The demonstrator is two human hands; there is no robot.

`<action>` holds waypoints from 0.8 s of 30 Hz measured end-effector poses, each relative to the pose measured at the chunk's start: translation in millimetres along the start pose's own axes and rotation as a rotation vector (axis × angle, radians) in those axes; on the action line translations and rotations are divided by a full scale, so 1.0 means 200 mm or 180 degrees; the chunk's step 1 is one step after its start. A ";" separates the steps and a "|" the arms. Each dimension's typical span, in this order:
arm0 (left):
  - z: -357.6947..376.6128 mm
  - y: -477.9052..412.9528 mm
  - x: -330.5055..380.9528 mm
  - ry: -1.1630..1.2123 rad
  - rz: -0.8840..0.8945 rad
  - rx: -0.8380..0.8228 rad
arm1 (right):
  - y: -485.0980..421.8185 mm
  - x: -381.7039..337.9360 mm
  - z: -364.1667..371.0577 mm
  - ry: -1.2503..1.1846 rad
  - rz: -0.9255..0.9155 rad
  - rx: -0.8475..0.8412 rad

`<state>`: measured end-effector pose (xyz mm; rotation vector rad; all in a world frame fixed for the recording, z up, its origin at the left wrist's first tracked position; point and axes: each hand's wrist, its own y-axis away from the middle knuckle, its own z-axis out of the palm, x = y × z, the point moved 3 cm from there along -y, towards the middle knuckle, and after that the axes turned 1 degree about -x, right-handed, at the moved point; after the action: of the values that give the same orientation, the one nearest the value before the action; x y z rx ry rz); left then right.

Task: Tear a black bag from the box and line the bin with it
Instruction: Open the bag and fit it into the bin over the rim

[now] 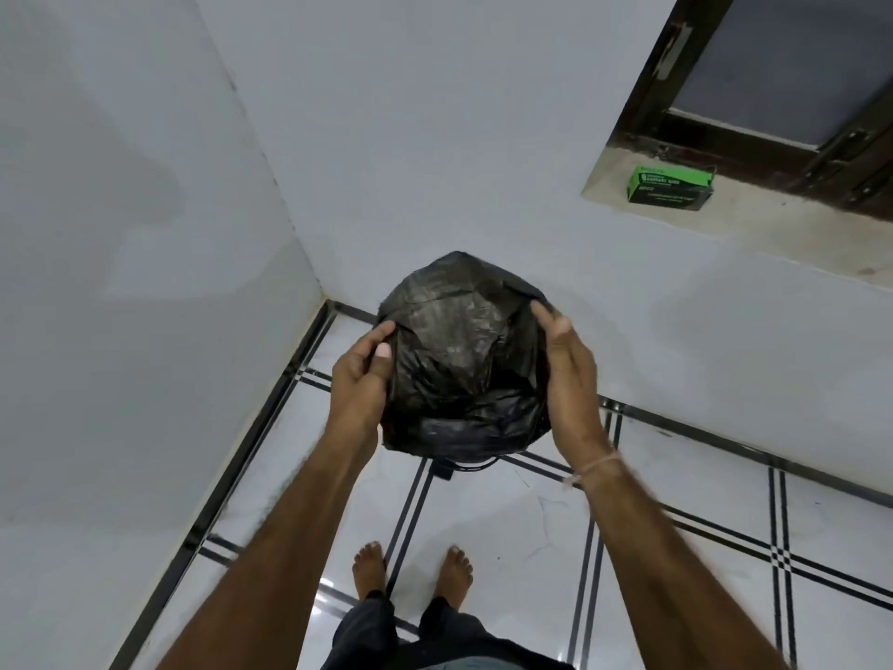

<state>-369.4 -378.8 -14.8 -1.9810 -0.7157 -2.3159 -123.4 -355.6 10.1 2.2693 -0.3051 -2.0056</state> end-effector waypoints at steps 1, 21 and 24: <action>-0.01 -0.01 -0.02 -0.0038 -0.0083 0.0029 | -0.01 0.03 0.03 0.0150 0.0124 -0.0125; -0.38 -0.13 0.15 -0.0392 0.0119 -0.0442 | 0.09 0.07 0.29 0.1990 0.0324 -0.0475; -0.41 -0.17 0.15 -0.0385 0.0109 -0.0585 | 0.09 0.10 0.30 0.1337 0.0595 -0.0341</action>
<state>-461.0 -368.3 -5.6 -2.2058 -0.4844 -2.3360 -182.9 -374.0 -12.6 2.4141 -0.3444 -1.3809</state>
